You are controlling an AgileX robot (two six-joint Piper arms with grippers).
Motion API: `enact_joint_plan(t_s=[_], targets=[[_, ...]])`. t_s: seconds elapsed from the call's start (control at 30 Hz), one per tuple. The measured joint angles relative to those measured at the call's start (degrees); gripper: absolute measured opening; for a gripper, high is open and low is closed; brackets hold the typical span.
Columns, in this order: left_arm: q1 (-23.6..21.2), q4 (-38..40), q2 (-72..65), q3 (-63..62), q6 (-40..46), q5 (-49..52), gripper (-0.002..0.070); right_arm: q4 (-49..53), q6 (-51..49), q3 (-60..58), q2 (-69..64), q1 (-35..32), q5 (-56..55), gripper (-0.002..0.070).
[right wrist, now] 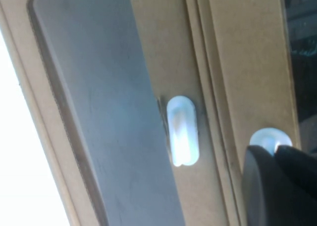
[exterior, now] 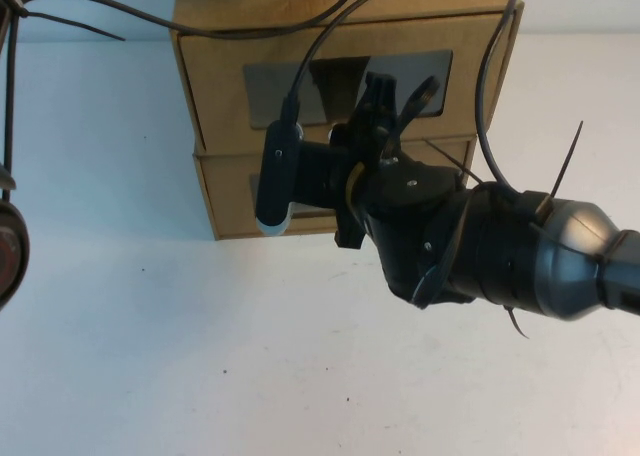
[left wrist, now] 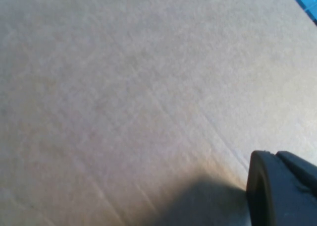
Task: Open the shoe box
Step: 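Pull the top drawer of the cardboard box fully open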
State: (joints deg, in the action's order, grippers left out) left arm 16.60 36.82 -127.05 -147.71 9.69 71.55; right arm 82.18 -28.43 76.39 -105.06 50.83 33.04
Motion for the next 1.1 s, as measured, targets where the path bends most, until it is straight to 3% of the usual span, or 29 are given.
enact_joint_plan(t_s=[0.43, 0.77, 0.9, 1.1], targets=[[0.0, 0.0, 0.0, 0.0, 0.0, 0.0, -0.0005, -6.19, 0.0, -1.03, 3.89, 2.89, 2.17, -0.0012], [0.0, 0.22, 0.0, 0.0, -0.12, 0.0, -0.0005, -6.01, 0.0, -1.08, 4.72, 1.45, 2.19, -0.001], [0.0, 0.22, 0.0, 0.0, -0.12, 0.0, -0.0005, -5.74, 0.0, -1.08, 4.72, 0.23, 0.28, 0.0041], [0.0, 0.4, 0.0, 0.0, -0.12, 0.0, -0.0005, -4.01, 0.0, -1.08, 4.72, -0.96, -1.58, 0.0188]])
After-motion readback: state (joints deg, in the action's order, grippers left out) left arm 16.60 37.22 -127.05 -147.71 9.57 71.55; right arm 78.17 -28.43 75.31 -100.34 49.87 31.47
